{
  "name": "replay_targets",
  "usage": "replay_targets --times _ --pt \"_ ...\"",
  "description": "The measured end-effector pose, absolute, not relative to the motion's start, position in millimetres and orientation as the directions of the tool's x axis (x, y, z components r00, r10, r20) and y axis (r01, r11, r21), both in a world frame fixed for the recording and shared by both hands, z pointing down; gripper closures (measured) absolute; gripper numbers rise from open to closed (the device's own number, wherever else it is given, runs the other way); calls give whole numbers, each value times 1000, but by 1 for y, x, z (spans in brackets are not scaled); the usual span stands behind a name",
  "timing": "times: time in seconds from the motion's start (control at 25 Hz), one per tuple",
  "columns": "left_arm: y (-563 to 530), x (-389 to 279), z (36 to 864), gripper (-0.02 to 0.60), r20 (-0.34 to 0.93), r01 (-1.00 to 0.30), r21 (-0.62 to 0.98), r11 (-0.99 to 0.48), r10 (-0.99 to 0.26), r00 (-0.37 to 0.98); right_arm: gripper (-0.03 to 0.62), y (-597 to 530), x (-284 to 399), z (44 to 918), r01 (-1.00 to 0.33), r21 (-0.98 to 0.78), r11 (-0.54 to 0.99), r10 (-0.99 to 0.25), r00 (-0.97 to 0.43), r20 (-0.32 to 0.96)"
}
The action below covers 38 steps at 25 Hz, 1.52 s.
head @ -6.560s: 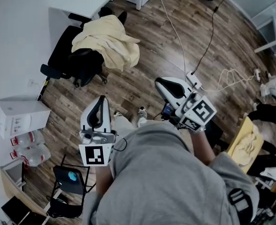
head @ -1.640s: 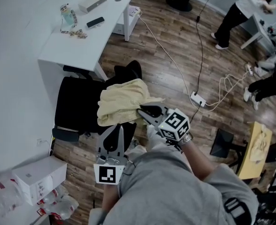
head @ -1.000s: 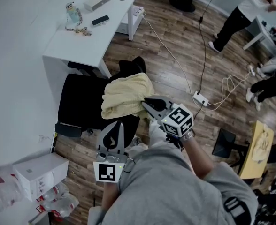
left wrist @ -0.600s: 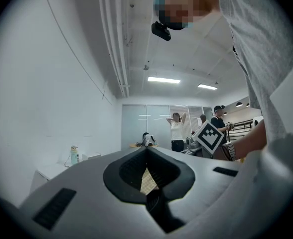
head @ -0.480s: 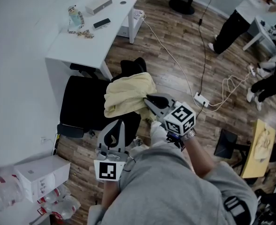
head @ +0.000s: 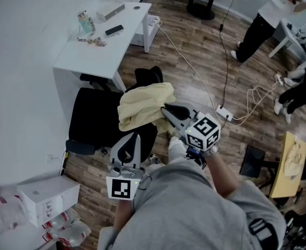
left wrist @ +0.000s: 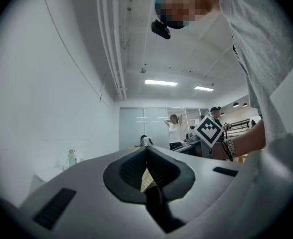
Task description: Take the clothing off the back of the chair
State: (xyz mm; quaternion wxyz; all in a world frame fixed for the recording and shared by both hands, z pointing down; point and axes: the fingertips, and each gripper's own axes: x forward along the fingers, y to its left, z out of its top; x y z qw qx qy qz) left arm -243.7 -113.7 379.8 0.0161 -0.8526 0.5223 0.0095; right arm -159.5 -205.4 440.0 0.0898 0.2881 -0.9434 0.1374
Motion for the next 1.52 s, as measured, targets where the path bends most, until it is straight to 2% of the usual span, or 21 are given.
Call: replay_targets --times 1.52 --pt "-117 -215 354 546 -95 -832 -58 -552 -826 555 536 -189 -126 358 -629 -137 765 -622 -777 95"
